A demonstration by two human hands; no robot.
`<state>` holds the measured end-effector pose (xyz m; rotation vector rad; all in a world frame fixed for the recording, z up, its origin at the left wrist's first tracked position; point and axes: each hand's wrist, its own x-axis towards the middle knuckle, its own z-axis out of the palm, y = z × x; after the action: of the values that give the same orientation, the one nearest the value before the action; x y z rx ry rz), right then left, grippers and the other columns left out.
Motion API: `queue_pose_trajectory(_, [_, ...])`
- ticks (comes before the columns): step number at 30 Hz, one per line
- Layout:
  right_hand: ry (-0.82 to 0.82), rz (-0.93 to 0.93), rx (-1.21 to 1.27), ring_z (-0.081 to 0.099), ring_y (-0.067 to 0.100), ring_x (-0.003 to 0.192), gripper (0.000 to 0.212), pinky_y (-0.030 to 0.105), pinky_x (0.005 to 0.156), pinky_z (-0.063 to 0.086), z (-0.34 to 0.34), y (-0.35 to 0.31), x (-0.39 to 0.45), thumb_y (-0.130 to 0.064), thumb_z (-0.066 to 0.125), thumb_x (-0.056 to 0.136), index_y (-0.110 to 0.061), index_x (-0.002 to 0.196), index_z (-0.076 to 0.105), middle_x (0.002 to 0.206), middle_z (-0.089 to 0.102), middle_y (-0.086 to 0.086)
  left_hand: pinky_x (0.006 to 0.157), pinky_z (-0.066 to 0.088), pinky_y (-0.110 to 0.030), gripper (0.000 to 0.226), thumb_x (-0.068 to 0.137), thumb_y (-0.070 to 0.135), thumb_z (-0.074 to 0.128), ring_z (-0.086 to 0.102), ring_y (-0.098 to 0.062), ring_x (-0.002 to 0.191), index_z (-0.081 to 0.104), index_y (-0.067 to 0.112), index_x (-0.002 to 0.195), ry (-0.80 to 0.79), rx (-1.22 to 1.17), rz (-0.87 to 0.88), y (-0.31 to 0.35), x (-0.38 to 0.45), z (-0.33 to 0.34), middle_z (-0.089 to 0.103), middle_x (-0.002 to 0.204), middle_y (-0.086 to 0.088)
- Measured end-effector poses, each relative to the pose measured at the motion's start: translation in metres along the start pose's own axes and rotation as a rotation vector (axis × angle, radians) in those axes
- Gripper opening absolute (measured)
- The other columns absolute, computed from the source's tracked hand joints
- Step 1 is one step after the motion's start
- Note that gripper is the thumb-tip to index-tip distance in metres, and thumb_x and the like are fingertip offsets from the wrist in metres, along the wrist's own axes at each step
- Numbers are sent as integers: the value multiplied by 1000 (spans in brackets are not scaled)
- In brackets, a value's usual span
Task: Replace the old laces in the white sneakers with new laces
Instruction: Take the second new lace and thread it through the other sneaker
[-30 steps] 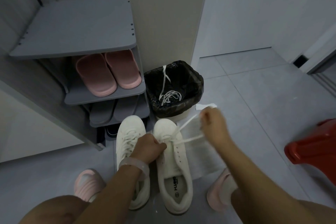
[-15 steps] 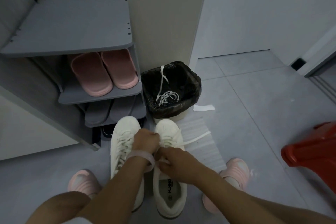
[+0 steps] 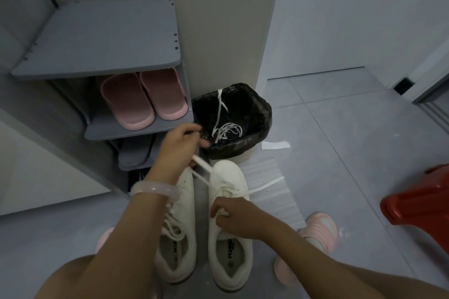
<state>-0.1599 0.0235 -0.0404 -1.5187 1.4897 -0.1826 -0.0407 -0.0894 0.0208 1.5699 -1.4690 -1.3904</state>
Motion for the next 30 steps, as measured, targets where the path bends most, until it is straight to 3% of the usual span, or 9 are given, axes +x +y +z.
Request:
queue_pose_trajectory(7, [403, 184, 322, 46, 0, 48, 23, 4, 41, 32, -56, 12, -16, -12, 42, 95, -15, 105, 62, 63, 53, -4, 74, 49, -33, 17, 87, 24, 56, 61, -30, 89, 64, 9, 84, -38, 979, -80, -37, -6, -59, 63, 96, -13])
queue_pose_trajectory(12, [330, 280, -118, 59, 16, 88, 20, 22, 69, 42, -44, 21, -15, -26, 52, 90, -12, 99, 64, 94, 62, 0, 71, 42, -29, 21, 90, 24, 53, 58, -22, 82, 65, 8, 84, -254, 845, 256, -41, -34, -12, 63, 87, -7])
queue_pose_trajectory(16, [176, 266, -381, 57, 22, 89, 25, 28, 70, 41, -19, 19, -4, -34, 48, 93, -14, 82, 58, 95, 59, 8, 58, 32, -24, 30, 90, 36, 52, 43, -8, 65, 42, 23, 65, -461, 796, 143, -59, -56, 22, 44, 68, 10])
queue_pose_trajectory(19, [239, 197, -308, 55, 22, 84, 28, 29, 68, 38, -33, 21, -2, -20, 44, 94, -16, 66, 48, 86, 58, 7, 62, 40, -26, 33, 89, 25, 54, 46, -8, 58, 39, 20, 60, -481, 678, 6, -64, -55, 27, 50, 66, 2])
queue_pose_trajectory(21, [503, 249, -223, 58, 28, 88, 23, 29, 68, 36, -57, 30, -11, -15, 46, 93, -15, 72, 56, 88, 64, 10, 62, 51, -31, 27, 87, 21, 55, 56, -17, 56, 46, 13, 62, -491, 527, -131, -64, -52, 23, 59, 69, -11])
queue_pose_trajectory(24, [1235, 334, -17, 60, 37, 87, 32, 33, 70, 36, -97, 43, -38, -19, 42, 95, 3, 88, 65, 90, 66, 24, 67, 56, -35, 24, 87, 20, 56, 61, -25, 62, 48, 11, 66, -480, 468, -190, -66, -50, 20, 60, 73, -16])
queue_pose_trajectory(26, [1465, 356, 128, 55, 32, 81, 36, 29, 63, 27, -116, 49, -54, -21, 42, 95, 6, 91, 65, 87, 64, 23, 68, 57, -35, 25, 87, 24, 57, 64, -26, 66, 48, 12, 68, -486, 480, -199, -69, -50, 20, 61, 75, -14])
queue_pose_trajectory(28, [1272, 440, 90, 52, 27, 75, 34, 27, 62, 31, -124, 49, -56, -22, 45, 94, 1, 85, 68, 84, 65, 17, 69, 56, -34, 27, 88, 33, 58, 65, -24, 69, 47, 14, 72, -497, 512, -194, -71, -49, 20, 63, 74, -8])
queue_pose_trajectory(30, [789, 542, -75, 56, 26, 66, 35, 28, 63, 41, -122, 41, -54, -25, 48, 90, -9, 67, 69, 69, 65, 12, 70, 51, -32, 27, 88, 38, 57, 63, -21, 75, 47, 16, 75, -406, 631, -65, -75, -45, 22, 59, 74, -2])
